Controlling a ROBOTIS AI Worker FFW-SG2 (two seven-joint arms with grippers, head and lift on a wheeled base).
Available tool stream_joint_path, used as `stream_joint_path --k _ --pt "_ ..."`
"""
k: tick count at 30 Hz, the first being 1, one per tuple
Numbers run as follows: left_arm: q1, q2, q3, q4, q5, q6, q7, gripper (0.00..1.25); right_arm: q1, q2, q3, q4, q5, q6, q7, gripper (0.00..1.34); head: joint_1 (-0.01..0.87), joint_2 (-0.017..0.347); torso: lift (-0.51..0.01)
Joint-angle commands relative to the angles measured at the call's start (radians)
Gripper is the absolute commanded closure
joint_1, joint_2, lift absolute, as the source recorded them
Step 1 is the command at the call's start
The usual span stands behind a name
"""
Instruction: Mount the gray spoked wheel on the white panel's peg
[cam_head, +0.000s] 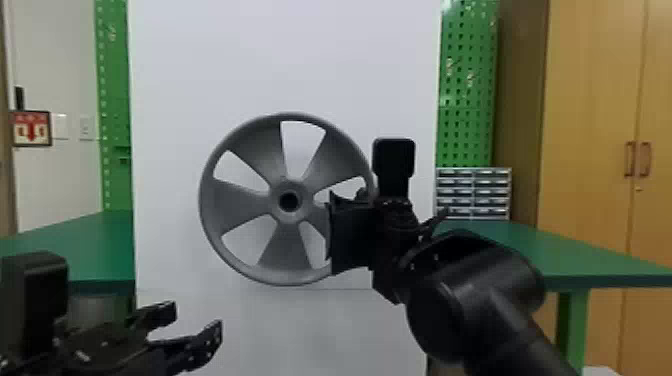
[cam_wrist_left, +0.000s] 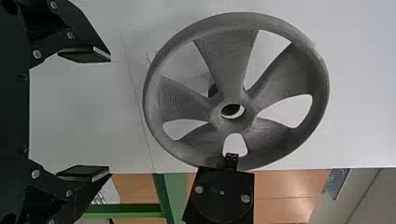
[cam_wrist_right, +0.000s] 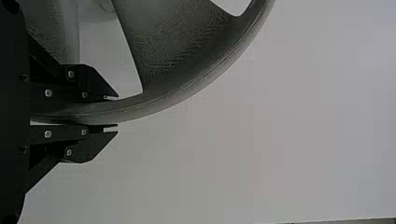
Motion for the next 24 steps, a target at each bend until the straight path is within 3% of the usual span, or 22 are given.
stream_joint_path --k 1,24 --pt "0.0 0.001 -0.001 0.001 0.0 0.001 0.0 0.4 -0.002 0.002 0.0 0.005 0.0 0.0 0.0 1.21 0.091 -0.008 -0.482" --pt "-0.002 0.001 -0.003 0.002 0.002 0.0 0.0 0.4 -0.002 0.002 -0.003 0.028 0.0 -0.002 0.0 1.21 0.091 -0.008 -0.482"
